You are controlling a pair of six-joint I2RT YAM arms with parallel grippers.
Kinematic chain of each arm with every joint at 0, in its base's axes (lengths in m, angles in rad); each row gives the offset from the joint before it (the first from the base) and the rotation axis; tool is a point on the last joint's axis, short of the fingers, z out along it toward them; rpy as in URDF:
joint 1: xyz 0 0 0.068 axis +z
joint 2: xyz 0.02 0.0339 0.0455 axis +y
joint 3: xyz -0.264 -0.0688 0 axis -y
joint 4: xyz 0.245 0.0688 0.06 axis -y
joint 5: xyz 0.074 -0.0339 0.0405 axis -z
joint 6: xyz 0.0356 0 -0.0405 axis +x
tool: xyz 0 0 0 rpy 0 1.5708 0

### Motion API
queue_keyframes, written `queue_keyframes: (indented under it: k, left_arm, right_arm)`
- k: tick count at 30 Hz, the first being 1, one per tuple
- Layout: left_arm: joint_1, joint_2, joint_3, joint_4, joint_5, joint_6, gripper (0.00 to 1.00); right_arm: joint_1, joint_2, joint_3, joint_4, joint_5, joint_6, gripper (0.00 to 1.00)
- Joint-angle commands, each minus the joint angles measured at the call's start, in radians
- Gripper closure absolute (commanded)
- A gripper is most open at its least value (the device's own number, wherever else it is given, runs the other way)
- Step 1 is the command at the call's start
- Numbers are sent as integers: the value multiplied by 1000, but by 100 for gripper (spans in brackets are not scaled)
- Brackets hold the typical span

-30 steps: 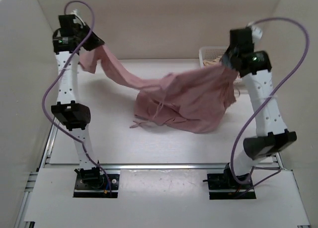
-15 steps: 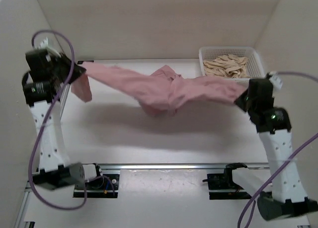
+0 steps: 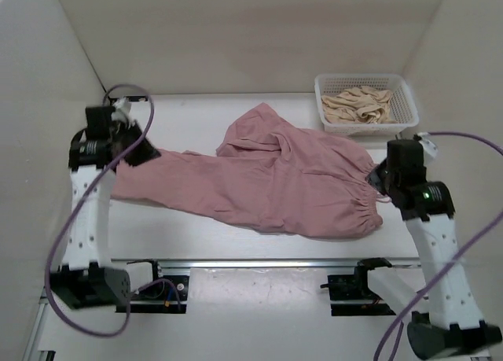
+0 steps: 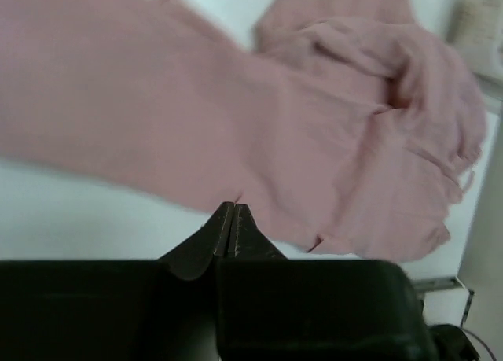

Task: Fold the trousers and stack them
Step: Flatten the trousers out

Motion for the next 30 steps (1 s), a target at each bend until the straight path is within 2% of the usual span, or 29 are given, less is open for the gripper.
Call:
queue_keyframes:
  k: [1, 2, 3, 4, 5, 6, 7, 8, 11, 13, 15, 16, 17, 19, 25, 27, 30]
  left_arm:
    - [-146, 252, 176, 113, 88, 23, 90]
    - [-230, 312, 291, 113, 21, 1, 90]
    - [-267, 425, 346, 113, -3, 0, 90]
    - [-298, 481, 402, 113, -17, 0, 78]
    - [-345, 538, 519, 91, -53, 0, 68]
    - [-364, 644, 573, 69, -67, -9, 59]
    - [-379, 699, 624, 56, -81, -9, 46]
    - [-401, 752, 725, 38, -110, -18, 23]
    - [-410, 938, 844, -5, -110, -30, 14]
    - [-410, 1048, 924, -5, -123, -53, 11]
    - [-410, 1113, 995, -5, -123, -72, 3]
    - [-410, 1174, 1023, -5, -123, -85, 1]
    - [-410, 1205, 1051, -5, -123, -101, 1]
    - [-410, 1283, 1146, -5, -144, -111, 1]
    - [-401, 1388, 1260, 31, -189, -142, 3]
    - [-401, 1442, 1289, 41, -131, -167, 3]
    - [-410, 1481, 1290, 58, -66, -167, 7]
  right_arm:
    - [0, 145, 7, 171, -108, -123, 100]
    - [-9, 176, 7, 193, -119, -123, 100]
    - [-9, 243, 7, 193, -119, -123, 100]
    - [-26, 278, 26, 222, -178, -135, 100]
    - [-52, 355, 40, 222, -209, -135, 95]
    - [-70, 390, 56, 222, -233, -135, 91]
    - [-123, 423, 69, 237, -276, -135, 80]
    - [-156, 476, 79, 249, -389, -135, 70]
    - [-263, 556, 59, 321, -459, -89, 61]
    - [-308, 604, 59, 372, -499, -89, 56]
    - [-317, 696, 77, 385, -534, -107, 45]
    - [-317, 728, 104, 385, -551, -124, 40]
    - [-317, 791, 118, 385, -582, -146, 29]
    - [-293, 855, 128, 385, -594, -146, 22]
    - [-241, 902, 85, 427, -538, -123, 17]
    - [-231, 929, 73, 427, -522, -123, 14]
    - [-222, 949, 50, 427, -487, -123, 16]
